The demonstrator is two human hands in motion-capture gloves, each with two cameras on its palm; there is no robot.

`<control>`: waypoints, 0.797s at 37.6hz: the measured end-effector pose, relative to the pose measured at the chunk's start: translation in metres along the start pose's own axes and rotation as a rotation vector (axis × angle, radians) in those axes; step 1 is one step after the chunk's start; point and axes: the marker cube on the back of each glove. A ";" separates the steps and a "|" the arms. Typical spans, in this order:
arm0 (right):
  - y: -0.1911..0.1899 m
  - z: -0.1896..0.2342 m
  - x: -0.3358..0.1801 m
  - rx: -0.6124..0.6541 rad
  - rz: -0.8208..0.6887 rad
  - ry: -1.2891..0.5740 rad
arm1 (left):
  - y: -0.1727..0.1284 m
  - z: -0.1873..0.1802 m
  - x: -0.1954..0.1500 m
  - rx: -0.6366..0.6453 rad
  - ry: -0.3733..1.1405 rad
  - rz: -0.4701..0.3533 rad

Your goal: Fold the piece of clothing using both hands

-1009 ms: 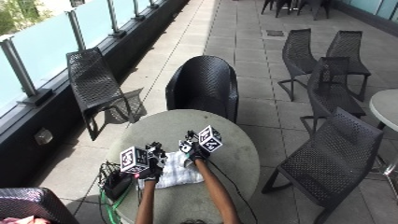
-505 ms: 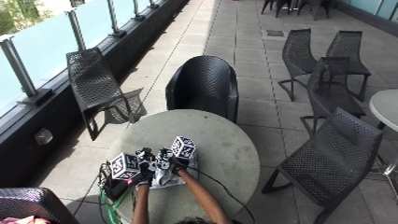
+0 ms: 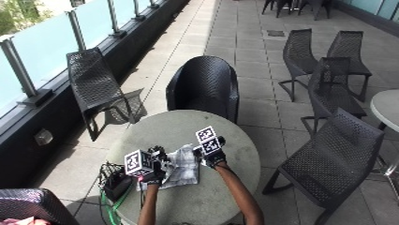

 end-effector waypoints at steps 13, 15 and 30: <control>0.045 -0.032 0.063 0.583 0.264 -0.245 | 0.001 0.014 0.027 0.025 -0.164 0.084; 0.045 -0.034 0.064 0.605 0.271 -0.255 | 0.003 0.014 0.028 0.015 -0.175 0.084; 0.045 -0.032 0.064 0.632 0.276 -0.245 | 0.007 0.014 0.028 0.008 -0.210 0.082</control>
